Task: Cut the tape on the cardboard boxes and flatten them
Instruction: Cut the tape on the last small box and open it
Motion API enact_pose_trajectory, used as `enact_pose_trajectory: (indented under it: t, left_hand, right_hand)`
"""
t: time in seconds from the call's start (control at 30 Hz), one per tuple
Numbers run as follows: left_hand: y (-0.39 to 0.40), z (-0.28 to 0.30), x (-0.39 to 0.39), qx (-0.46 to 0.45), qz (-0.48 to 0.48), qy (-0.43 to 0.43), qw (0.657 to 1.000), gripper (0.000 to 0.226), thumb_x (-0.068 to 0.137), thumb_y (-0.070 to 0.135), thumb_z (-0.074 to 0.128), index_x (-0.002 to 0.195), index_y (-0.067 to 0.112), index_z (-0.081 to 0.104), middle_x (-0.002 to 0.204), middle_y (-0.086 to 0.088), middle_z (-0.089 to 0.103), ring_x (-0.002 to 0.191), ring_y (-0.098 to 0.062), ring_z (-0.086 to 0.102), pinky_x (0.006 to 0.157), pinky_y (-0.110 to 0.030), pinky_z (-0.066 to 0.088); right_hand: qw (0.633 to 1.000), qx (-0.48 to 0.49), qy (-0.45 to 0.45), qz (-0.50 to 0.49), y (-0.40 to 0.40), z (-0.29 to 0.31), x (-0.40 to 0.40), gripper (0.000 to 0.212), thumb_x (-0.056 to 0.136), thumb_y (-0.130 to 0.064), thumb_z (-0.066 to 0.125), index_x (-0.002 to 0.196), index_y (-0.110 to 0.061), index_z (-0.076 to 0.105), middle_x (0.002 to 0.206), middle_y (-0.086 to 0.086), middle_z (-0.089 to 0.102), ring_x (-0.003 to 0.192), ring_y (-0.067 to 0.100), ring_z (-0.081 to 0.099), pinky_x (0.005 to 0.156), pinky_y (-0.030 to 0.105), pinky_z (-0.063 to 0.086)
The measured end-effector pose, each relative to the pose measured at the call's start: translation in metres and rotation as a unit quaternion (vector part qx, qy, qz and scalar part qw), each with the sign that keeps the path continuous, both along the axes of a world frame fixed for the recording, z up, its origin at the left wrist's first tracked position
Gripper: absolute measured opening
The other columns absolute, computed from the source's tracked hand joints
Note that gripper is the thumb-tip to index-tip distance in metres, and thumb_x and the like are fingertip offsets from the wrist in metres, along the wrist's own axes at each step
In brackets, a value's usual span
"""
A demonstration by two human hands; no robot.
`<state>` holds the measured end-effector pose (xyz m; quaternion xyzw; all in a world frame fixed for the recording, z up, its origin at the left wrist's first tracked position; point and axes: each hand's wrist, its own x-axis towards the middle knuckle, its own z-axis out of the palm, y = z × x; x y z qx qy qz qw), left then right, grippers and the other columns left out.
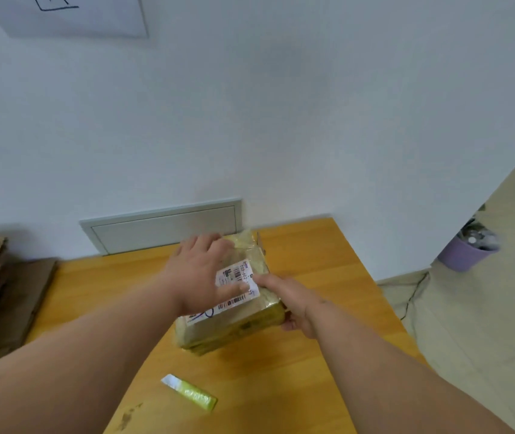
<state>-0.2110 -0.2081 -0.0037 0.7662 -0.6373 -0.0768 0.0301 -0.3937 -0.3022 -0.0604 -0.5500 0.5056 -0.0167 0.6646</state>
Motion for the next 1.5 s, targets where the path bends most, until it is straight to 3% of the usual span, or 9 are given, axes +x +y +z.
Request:
enact_pose_trajectory:
  t: [0.13, 0.37, 0.53, 0.67, 0.83, 0.97, 1.13, 1.4, 1.5]
  left_hand:
    - [0.007, -0.013, -0.005, 0.098, -0.063, -0.047, 0.992, 0.114, 0.056, 0.100, 0.039, 0.148, 0.039, 0.013, 0.154, 0.006, 0.019, 0.141, -0.022, 0.020, 0.119, -0.047, 0.014]
    - [0.007, -0.029, -0.013, 0.023, -0.080, -0.176, 0.981, 0.119, 0.069, 0.073, 0.067, 0.148, 0.041, -0.017, 0.159, -0.003, 0.012, 0.145, -0.030, 0.015, 0.121, -0.050, 0.005]
    - [0.012, -0.035, -0.012, 0.002, -0.067, -0.206, 0.976, 0.120, 0.064, 0.072, 0.069, 0.150, 0.037, -0.007, 0.149, -0.005, 0.028, 0.136, -0.030, 0.029, 0.117, -0.048, 0.015]
    - [0.020, -0.040, -0.002, 0.009, 0.033, -0.159, 0.987, 0.112, 0.063, 0.072, 0.062, 0.148, 0.036, -0.002, 0.141, 0.002, 0.036, 0.129, -0.025, 0.038, 0.109, -0.042, 0.029]
    - [0.045, -0.045, 0.029, -0.012, 0.188, -0.085, 0.978, 0.107, 0.057, 0.071, 0.064, 0.144, 0.037, 0.012, 0.135, 0.006, 0.042, 0.125, -0.023, 0.043, 0.103, -0.044, 0.035]
    - [0.072, -0.054, 0.053, 0.011, 0.202, -0.105, 0.974, 0.109, 0.059, 0.067, 0.069, 0.148, 0.034, 0.014, 0.140, 0.005, 0.040, 0.128, -0.024, 0.040, 0.105, -0.046, 0.032]
    - [0.122, -0.069, 0.086, 0.033, 0.247, -0.091, 0.964, 0.114, 0.062, 0.073, 0.062, 0.153, 0.030, 0.010, 0.151, 0.005, 0.031, 0.136, -0.023, 0.032, 0.112, -0.048, 0.027]
    - [0.175, -0.093, 0.122, 0.027, 0.253, 0.017, 0.967, 0.114, 0.069, 0.068, 0.064, 0.157, 0.029, 0.003, 0.154, 0.004, 0.026, 0.139, -0.020, 0.026, 0.115, -0.044, 0.019]
    - [0.177, -0.095, 0.130, 0.018, 0.243, 0.031, 0.969, 0.113, 0.071, 0.065, 0.063, 0.157, 0.028, 0.000, 0.154, 0.003, 0.024, 0.141, -0.020, 0.023, 0.116, -0.044, 0.015]
  right_hand:
    - [0.998, 0.057, 0.030, -0.023, -0.013, 0.008, 0.005, 0.059, 0.075, -0.078, 0.055, 0.103, -0.028, 0.069, 0.076, 0.000, 0.072, 0.070, 0.022, 0.065, 0.055, 0.024, 0.044]
    - [0.967, 0.251, 0.032, -0.001, -0.035, 0.016, 0.004, 0.078, 0.076, -0.082, 0.048, 0.111, -0.015, 0.066, 0.090, 0.015, 0.074, 0.077, 0.038, 0.072, 0.051, 0.025, 0.050]
    - [0.958, 0.283, 0.020, 0.031, -0.038, 0.009, 0.010, 0.090, 0.079, -0.086, 0.039, 0.115, -0.008, 0.066, 0.097, 0.020, 0.074, 0.077, 0.041, 0.072, 0.048, 0.033, 0.056]
    - [0.975, 0.213, 0.047, 0.049, -0.042, -0.008, 0.019, 0.103, 0.079, -0.090, 0.018, 0.120, -0.004, 0.056, 0.100, 0.022, 0.071, 0.079, 0.035, 0.073, 0.062, 0.037, 0.060]
    - [0.985, -0.044, 0.118, 0.122, -0.020, -0.031, 0.040, 0.042, 0.102, -0.047, 0.037, 0.116, -0.012, 0.056, 0.078, 0.005, 0.063, 0.066, 0.020, 0.064, 0.063, 0.027, 0.039]
    - [0.936, -0.160, 0.152, 0.275, 0.014, -0.053, 0.064, 0.025, 0.097, -0.033, 0.048, 0.102, -0.012, 0.062, 0.091, 0.009, 0.067, 0.081, 0.024, 0.066, 0.050, 0.020, 0.036]
    - [0.852, -0.262, 0.185, 0.413, 0.066, -0.086, 0.105, 0.036, 0.094, -0.033, 0.053, 0.119, -0.010, 0.064, 0.124, 0.013, 0.064, 0.114, 0.029, 0.059, 0.083, 0.026, 0.045]
    - [0.731, -0.349, 0.259, 0.526, 0.134, -0.140, 0.131, 0.044, 0.086, -0.050, 0.059, 0.117, -0.020, 0.052, 0.119, 0.002, 0.054, 0.107, 0.026, 0.058, 0.075, 0.035, 0.037]
    - [0.708, -0.409, 0.278, 0.504, 0.148, -0.144, 0.132, 0.041, 0.098, -0.053, 0.043, 0.117, -0.017, 0.050, 0.116, 0.002, 0.056, 0.104, 0.024, 0.058, 0.080, 0.036, 0.034]
